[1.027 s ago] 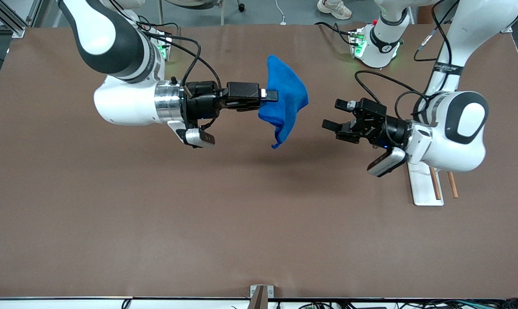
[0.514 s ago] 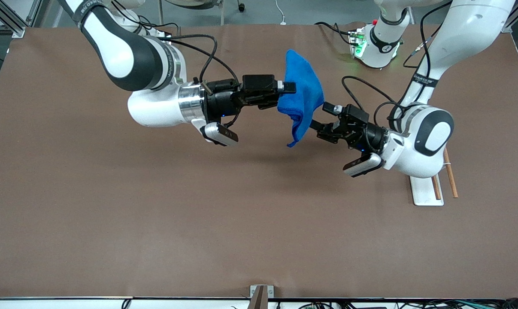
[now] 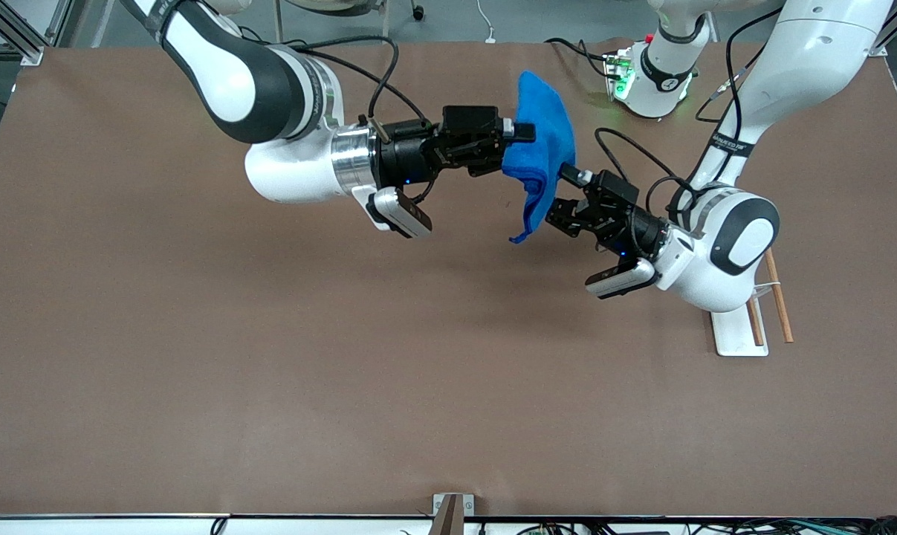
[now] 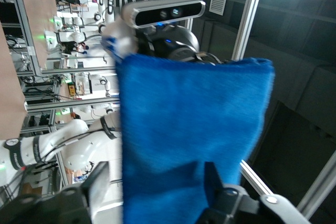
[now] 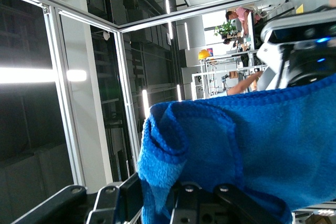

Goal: Right arm passes towel to left arm to hang
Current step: 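Grasp the towel with the left gripper beside the right gripper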

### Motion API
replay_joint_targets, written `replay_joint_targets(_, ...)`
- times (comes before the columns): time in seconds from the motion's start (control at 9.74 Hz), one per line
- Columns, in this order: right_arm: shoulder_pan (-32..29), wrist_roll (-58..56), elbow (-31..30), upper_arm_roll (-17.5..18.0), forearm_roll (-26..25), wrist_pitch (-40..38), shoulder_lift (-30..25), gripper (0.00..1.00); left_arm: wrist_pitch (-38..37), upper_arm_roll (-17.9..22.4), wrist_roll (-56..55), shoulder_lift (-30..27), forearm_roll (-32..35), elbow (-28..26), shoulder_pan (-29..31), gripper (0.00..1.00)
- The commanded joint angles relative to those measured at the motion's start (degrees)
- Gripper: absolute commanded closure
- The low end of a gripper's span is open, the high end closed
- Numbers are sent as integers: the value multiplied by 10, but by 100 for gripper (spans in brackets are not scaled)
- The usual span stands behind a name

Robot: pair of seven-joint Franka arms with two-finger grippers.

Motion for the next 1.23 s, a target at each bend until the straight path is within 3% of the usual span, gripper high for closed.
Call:
replay_joint_targets(0.0,3,-31,4,6,21,2,17,97,-2,-2,-5,-4,10,-11,18,54)
replay_joint_targets(0.1,5,-31,4,6,21,1,20,97,-2,-2,-5,-4,10,-11,18,68)
replay_joint_targets(0.31,3,-31,4,6,21,0,20,96,-2,0,-5,-3,14,-3,28,86)
replay_joint_targets(0.51,0,-31,4,6,20,1,20,95,-1,2,-6,1,32,17,36,96)
replay_joint_targets(0.72,-3,-27,2,6,20,2,20,93,0,5,-6,0,34,25,37,100)
replay_joint_targets(0.82,-4,-26,2,4,15,2,18,26,1,5,-8,0,39,30,46,100)
replay_joint_targets(0.92,-9,-24,-1,1,12,3,17,0,1,5,-20,-2,50,39,49,100)
replay_joint_targets(1.13,-14,-20,-1,-18,-68,6,17,0,4,6,-59,-3,84,73,62,100)
